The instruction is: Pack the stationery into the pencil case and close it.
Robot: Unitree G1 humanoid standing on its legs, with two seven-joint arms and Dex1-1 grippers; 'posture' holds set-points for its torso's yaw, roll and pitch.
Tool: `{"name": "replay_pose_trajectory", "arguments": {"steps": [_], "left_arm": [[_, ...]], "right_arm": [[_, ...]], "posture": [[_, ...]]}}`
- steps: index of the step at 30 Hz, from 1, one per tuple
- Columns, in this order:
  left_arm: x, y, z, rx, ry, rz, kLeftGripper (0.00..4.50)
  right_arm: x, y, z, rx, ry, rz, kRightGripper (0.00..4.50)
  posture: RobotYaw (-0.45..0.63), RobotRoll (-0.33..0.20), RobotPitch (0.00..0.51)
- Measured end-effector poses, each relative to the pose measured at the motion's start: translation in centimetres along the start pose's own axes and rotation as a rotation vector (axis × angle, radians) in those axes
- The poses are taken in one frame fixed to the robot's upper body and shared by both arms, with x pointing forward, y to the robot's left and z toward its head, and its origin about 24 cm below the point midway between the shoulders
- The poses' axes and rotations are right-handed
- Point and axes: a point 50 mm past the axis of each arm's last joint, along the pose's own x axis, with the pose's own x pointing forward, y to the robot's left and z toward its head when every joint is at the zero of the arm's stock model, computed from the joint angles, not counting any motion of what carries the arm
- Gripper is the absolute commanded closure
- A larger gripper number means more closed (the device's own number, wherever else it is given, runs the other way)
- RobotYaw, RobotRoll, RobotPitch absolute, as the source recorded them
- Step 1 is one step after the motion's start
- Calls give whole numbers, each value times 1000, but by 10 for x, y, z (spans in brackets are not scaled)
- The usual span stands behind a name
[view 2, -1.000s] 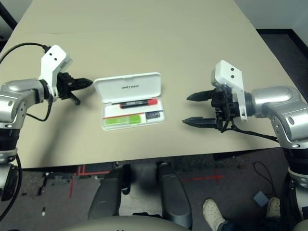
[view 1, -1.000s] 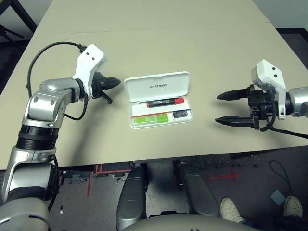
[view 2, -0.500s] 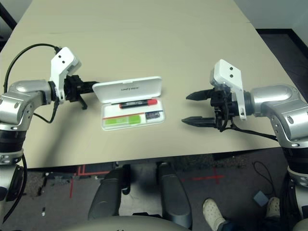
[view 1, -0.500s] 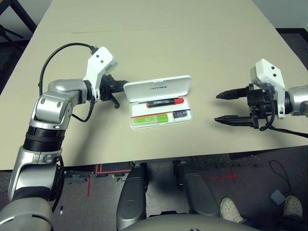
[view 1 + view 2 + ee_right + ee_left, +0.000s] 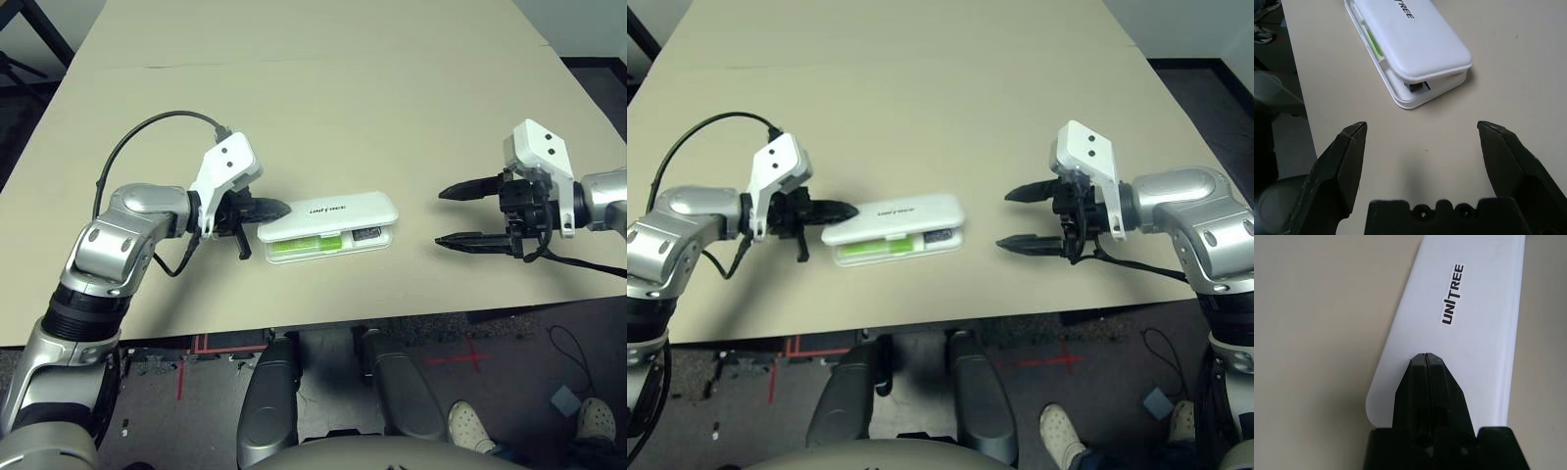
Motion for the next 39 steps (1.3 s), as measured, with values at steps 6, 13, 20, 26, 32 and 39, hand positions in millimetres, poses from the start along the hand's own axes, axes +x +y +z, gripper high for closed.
{"name": "replay_pose_trajectory", "arguments": {"steps": [6, 13, 20, 26, 32, 39], "left_arm": [[7, -7, -1, 35, 16, -26, 4451], [11, -12, -2, 55, 21, -48, 4451], [14, -19, -4, 76, 35, -73, 4451], [14, -20, -5, 91, 42, -70, 4451], [13, -19, -5, 91, 36, -63, 4451], [1, -13, -9, 28, 6, -5, 3103]], "right_arm": [[3, 1, -1, -4, 9, 11, 0], [4, 1, -2, -6, 17, 13, 0], [4, 1, -3, -8, 29, 9, 0], [5, 1, -3, -9, 33, 5, 0], [6, 1, -3, -10, 31, 5, 0], [11, -2, -4, -15, 9, -10, 0]], "posture": [[-29, 0, 239], [-31, 0, 247], [-32, 0, 253], [-31, 0, 255], [-25, 0, 255], [-18, 0, 249]]}}
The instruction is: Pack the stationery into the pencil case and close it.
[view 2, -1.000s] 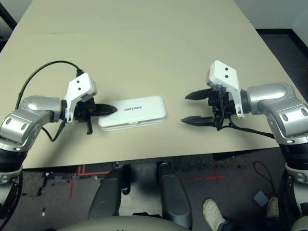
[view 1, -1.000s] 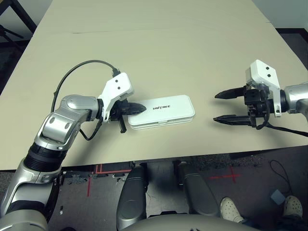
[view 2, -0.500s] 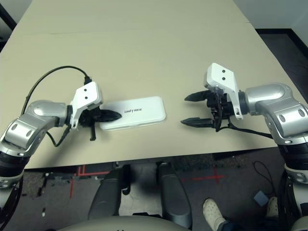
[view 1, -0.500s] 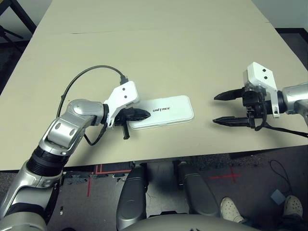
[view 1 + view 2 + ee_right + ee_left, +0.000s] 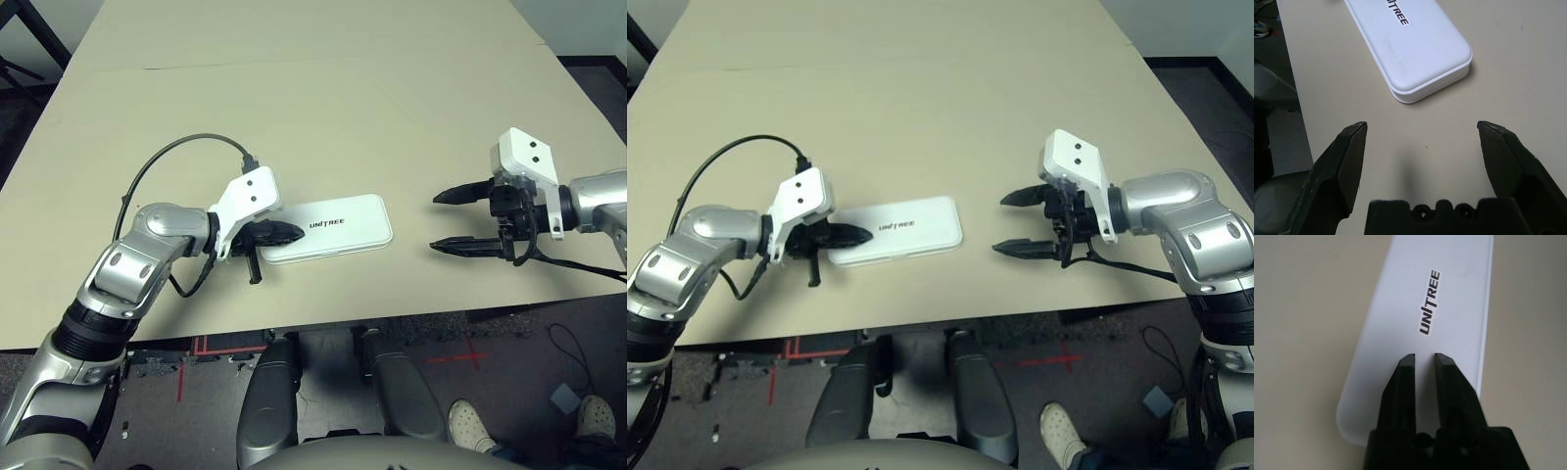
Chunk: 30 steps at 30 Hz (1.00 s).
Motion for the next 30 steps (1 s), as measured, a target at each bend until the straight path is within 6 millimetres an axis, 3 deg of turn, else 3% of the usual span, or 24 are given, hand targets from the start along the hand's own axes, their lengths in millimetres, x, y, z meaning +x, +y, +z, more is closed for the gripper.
{"name": "replay_pose_trajectory", "arguments": {"steps": [4, 8, 13, 20, 24, 30], "left_arm": [[-15, 6, -1, -67, -83, 68, 1590], [-38, 22, 3, -111, -253, 259, 24], [-77, 61, -29, -235, -419, 667, 24], [-105, 89, -69, -336, -488, 986, 24], [-113, 96, -83, -352, -522, 1094, 24], [-119, 103, -85, -313, -580, 1181, 24]], "right_arm": [[10, -8, 0, 23, -116, -69, 0], [12, -32, 1, 62, -293, -313, 0], [-2, -62, -19, 148, -407, -715, 0], [-16, -81, -48, 206, -417, -1069, 0], [-25, -87, -62, 229, -413, -1208, 0], [-36, -94, -76, 266, -414, -1380, 0]], "posture": [[0, 0, 245], [11, 0, 243], [14, 0, 235], [0, 0, 226], [-3, 0, 222], [-12, 0, 223]]}}
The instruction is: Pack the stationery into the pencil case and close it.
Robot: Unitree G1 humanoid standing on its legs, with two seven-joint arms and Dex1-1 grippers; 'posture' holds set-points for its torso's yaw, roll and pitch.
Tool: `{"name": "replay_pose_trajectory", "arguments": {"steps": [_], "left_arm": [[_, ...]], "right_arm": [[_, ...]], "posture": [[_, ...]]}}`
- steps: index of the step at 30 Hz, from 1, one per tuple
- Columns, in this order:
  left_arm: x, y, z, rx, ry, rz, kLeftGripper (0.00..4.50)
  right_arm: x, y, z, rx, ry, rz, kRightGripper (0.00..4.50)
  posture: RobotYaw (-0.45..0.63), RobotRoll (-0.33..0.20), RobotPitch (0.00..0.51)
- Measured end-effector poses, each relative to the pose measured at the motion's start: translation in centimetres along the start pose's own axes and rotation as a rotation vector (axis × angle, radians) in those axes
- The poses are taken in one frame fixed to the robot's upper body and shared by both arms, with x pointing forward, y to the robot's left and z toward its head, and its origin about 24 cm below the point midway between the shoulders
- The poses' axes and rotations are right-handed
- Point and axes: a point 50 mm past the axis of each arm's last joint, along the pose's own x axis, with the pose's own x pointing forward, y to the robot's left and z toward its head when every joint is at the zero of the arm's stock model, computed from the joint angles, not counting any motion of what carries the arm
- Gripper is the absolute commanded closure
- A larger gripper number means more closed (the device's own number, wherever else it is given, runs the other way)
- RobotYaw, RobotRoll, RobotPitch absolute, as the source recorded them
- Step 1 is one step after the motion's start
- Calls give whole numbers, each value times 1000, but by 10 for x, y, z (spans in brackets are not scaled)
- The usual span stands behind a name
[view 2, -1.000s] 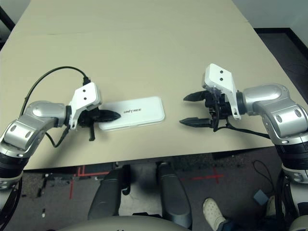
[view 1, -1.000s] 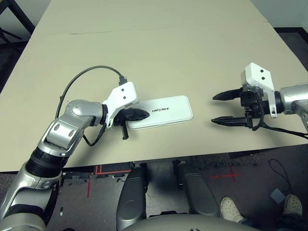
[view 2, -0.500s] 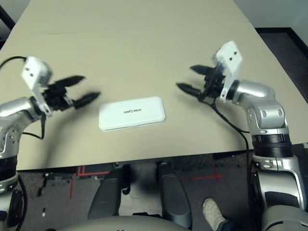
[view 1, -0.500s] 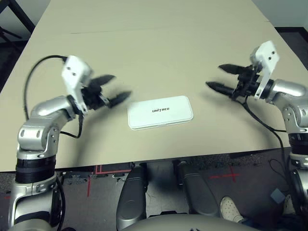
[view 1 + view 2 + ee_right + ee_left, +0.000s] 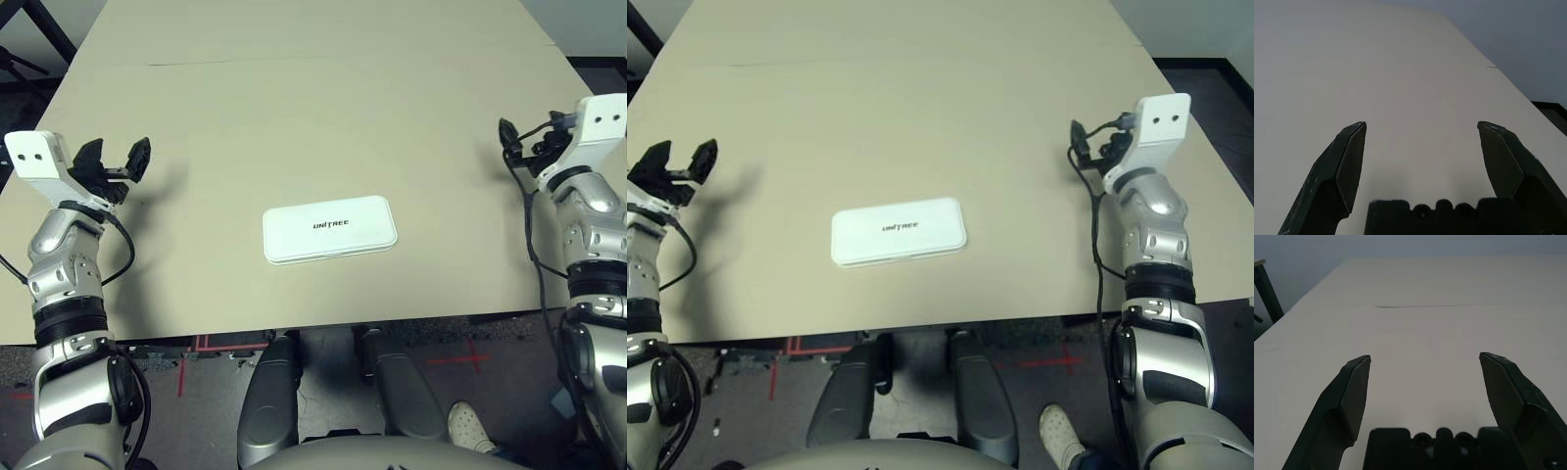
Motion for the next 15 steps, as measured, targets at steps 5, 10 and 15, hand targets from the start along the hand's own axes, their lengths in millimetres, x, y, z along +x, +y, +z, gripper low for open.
{"name": "replay_pose_trajectory", "arguments": {"steps": [5, 10, 15], "left_arm": [[2, 1, 0, 0, -19, 23, 24], [2, 2, 0, 5, -27, 34, 24], [2, 2, 0, 5, -27, 34, 24]], "right_arm": [[-2, -7, -10, 15, 23, -52, 0], [2, -5, -6, 18, 4, -43, 0], [1, -5, -10, 19, 16, -26, 0]], "posture": [[-16, 0, 233], [-11, 0, 236], [-13, 0, 228]]}}
